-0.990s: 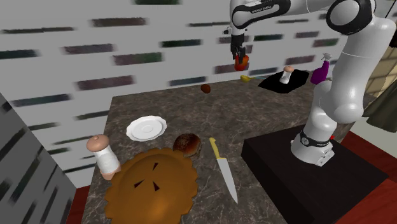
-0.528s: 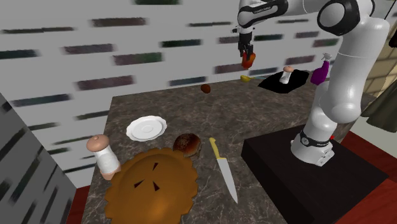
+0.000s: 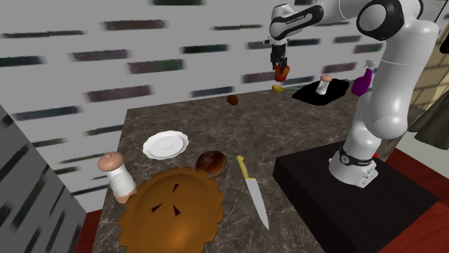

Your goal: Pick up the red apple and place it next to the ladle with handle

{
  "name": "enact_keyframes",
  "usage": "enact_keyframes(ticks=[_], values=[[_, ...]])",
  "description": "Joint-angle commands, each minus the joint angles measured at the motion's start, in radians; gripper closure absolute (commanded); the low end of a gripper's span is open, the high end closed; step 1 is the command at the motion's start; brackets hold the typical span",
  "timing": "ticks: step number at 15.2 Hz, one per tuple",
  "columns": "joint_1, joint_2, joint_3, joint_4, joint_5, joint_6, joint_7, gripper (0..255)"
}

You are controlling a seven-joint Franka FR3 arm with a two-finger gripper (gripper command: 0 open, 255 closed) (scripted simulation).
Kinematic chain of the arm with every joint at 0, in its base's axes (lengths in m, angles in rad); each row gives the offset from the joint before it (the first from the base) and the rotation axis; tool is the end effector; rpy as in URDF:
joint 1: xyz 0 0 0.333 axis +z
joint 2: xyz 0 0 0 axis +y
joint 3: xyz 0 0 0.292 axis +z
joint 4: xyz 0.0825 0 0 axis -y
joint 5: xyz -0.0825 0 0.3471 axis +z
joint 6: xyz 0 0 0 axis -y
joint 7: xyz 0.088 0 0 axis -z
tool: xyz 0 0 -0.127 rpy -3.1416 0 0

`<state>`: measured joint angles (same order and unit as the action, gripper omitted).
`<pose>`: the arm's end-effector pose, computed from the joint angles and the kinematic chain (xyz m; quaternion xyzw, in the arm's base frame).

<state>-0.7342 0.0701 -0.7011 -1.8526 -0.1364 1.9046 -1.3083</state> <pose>0.0670 -0.5369 0.4579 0.9954 -0.0403 -0.0854 0.0160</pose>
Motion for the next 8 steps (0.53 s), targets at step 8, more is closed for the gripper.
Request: enact_keyframes(ticks=[8], values=[[-0.006,0.032,0.0,-0.088,0.016,0.114,0.002,255]])
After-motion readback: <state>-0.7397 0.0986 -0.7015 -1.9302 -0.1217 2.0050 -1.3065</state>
